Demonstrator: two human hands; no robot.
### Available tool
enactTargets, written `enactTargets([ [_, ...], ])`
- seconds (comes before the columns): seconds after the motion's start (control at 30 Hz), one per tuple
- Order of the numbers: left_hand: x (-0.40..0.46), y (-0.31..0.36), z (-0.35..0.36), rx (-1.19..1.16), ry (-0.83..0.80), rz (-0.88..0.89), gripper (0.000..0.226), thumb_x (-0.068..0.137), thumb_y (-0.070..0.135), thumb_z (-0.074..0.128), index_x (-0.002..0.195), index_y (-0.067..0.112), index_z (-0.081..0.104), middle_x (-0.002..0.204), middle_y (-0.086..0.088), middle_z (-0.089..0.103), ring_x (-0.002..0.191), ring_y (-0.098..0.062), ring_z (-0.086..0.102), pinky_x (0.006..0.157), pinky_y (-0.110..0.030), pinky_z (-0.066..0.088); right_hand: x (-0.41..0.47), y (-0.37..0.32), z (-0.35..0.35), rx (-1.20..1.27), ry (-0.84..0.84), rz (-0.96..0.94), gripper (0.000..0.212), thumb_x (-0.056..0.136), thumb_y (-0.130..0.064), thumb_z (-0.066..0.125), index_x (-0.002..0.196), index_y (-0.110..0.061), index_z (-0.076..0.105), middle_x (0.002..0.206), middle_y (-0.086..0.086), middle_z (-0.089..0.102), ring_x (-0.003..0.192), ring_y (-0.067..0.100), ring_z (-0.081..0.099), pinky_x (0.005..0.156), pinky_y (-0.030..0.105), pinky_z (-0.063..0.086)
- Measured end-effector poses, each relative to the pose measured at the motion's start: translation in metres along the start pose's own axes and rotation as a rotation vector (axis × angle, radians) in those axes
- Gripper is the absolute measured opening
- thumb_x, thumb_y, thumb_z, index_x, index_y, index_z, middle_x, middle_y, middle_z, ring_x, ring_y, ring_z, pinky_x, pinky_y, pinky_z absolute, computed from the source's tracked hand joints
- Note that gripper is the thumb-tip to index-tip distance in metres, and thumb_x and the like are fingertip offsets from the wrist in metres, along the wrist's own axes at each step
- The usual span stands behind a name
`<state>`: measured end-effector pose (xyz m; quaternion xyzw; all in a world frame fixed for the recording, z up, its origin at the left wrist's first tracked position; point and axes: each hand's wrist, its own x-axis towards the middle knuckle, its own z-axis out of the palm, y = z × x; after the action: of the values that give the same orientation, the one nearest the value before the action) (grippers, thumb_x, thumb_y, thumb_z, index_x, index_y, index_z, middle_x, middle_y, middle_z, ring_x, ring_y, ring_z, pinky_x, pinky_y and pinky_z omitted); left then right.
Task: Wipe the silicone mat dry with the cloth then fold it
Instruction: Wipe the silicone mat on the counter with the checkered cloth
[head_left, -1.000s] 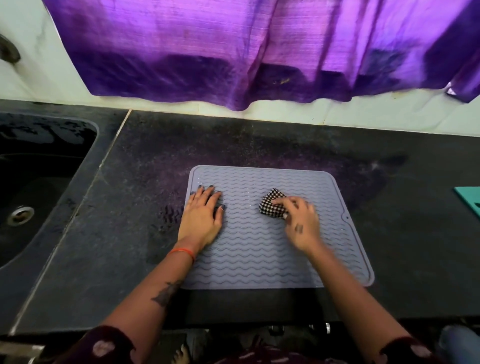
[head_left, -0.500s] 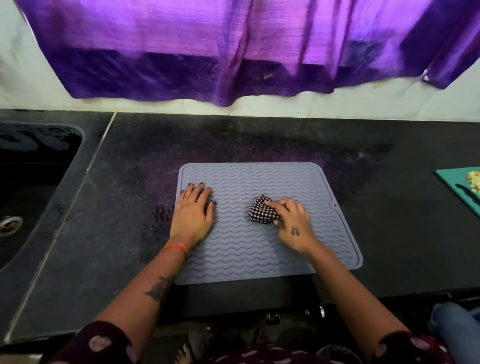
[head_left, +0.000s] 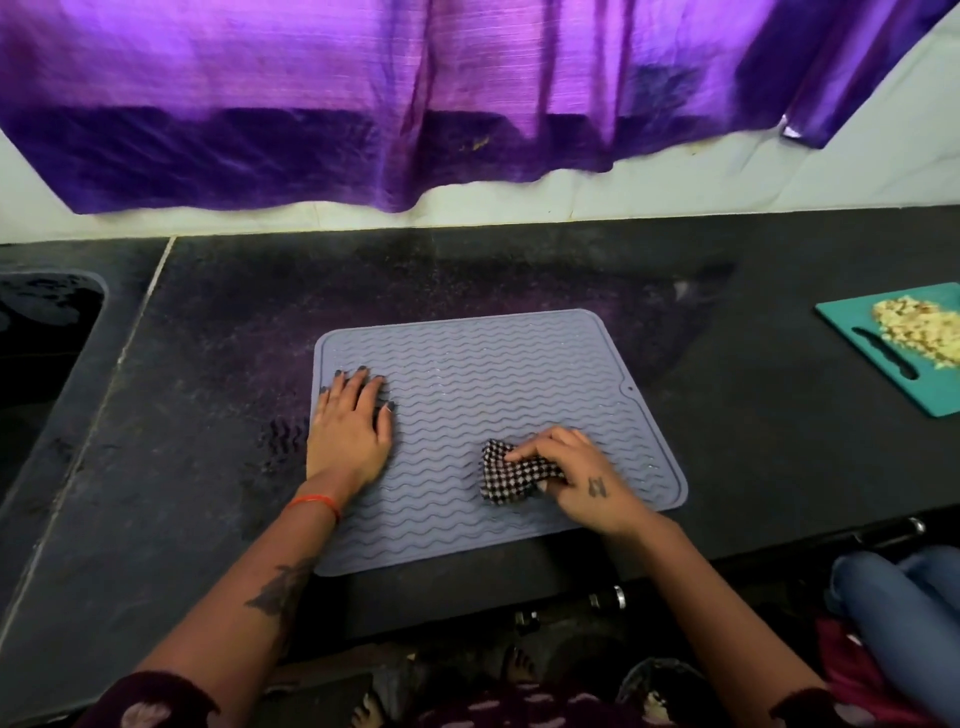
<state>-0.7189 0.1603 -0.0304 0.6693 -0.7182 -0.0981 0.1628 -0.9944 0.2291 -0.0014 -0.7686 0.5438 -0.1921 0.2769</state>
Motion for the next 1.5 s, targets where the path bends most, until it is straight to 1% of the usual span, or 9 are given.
enactTargets([
  [0.2,-0.002,0.001,0.001,0.002,0.013,0.007,0.058,0.091,0.038,0.024,0.14,0.012,0.039,0.151,-0.01,0.032,0.142,-0.027,0.019,0.117,-0.04,0.009,-0.045,0.003,0.019,-0.02,0.109,-0.079,0.065,0.052,0.004,0.044,0.101,-0.034,0.063,0.104,-0.01,0.058,0.103,0.016,0.049,0.084,0.024,0.034],
  [0.3,0.001,0.005,-0.001,-0.021,0.004,-0.018,0.047,0.097,0.028,0.037,0.141,0.012,0.038,0.152,-0.009,0.029,0.143,-0.026,0.016,0.118,-0.04,0.007,-0.037,0.005,0.003,0.079,0.033,-0.033,0.062,0.054,0.005,0.042,0.097,-0.031,0.069,0.103,-0.01,0.06,0.104,0.011,0.05,0.09,0.026,0.037],
  [0.43,0.004,0.021,0.002,-0.018,-0.007,-0.112,0.05,0.096,0.032,0.04,0.143,0.014,0.034,0.154,-0.01,0.022,0.144,-0.029,0.009,0.117,-0.043,0.002,-0.057,0.019,0.0,0.106,0.177,-0.058,0.058,0.053,0.007,0.043,0.088,-0.03,0.07,0.098,-0.014,0.061,0.1,0.007,0.052,0.086,0.031,0.041],
  [0.57,0.004,0.034,0.008,0.061,-0.02,-0.122,0.052,0.097,0.036,0.035,0.145,0.018,0.029,0.156,-0.01,0.017,0.144,-0.031,0.005,0.115,-0.05,-0.003,-0.057,0.024,-0.001,0.077,0.17,-0.043,0.06,0.051,0.008,0.045,0.09,-0.031,0.069,0.097,-0.015,0.062,0.098,0.009,0.054,0.084,0.036,0.044],
  [0.73,0.017,0.046,0.006,0.049,-0.039,-0.037,0.056,0.097,0.041,0.035,0.146,0.017,0.026,0.157,-0.011,0.013,0.144,-0.03,0.001,0.116,-0.047,-0.006,-0.042,0.029,-0.018,0.064,0.25,-0.046,0.06,0.053,0.008,0.045,0.094,-0.028,0.071,0.101,-0.009,0.062,0.102,0.007,0.053,0.089,0.024,0.04],
  [0.9,0.017,0.06,0.019,0.099,-0.109,0.04,0.057,0.098,0.046,0.025,0.149,0.021,0.019,0.158,-0.007,0.009,0.145,-0.028,-0.001,0.116,-0.045,-0.008,-0.042,0.041,-0.002,-0.213,0.312,-0.053,0.061,0.063,0.0,0.052,0.114,-0.033,0.057,0.111,-0.008,0.054,0.104,0.016,0.049,0.083,0.036,0.041],
  [1.07,0.018,0.059,0.02,0.106,-0.114,0.041,0.058,0.097,0.048,0.024,0.149,0.023,0.019,0.158,-0.006,0.008,0.145,-0.026,-0.002,0.115,-0.043,-0.009,-0.026,0.047,-0.028,-0.004,0.241,-0.068,0.061,0.061,0.003,0.053,0.108,-0.035,0.062,0.107,-0.01,0.059,0.104,0.01,0.053,0.091,0.024,0.038],
  [1.27,0.018,0.059,0.021,0.101,-0.095,0.047,0.058,0.097,0.05,0.025,0.148,0.023,0.022,0.158,-0.006,0.012,0.145,-0.026,0.001,0.117,-0.045,-0.007,0.006,0.05,-0.011,-0.322,0.356,0.006,0.064,0.058,0.002,0.046,0.111,-0.033,0.054,0.114,-0.005,0.057,0.099,0.022,0.051,0.079,0.036,0.042],
  [1.5,0.019,0.059,0.021,0.121,-0.076,0.051,0.068,0.087,0.054,0.015,0.146,0.022,0.027,0.156,-0.006,0.017,0.145,-0.027,0.005,0.117,-0.046,-0.004,0.035,0.056,-0.038,-0.195,0.361,-0.043,0.055,0.059,0.008,0.045,0.103,-0.019,0.064,0.106,-0.002,0.065,0.099,0.023,0.056,0.085,0.038,0.045],
])
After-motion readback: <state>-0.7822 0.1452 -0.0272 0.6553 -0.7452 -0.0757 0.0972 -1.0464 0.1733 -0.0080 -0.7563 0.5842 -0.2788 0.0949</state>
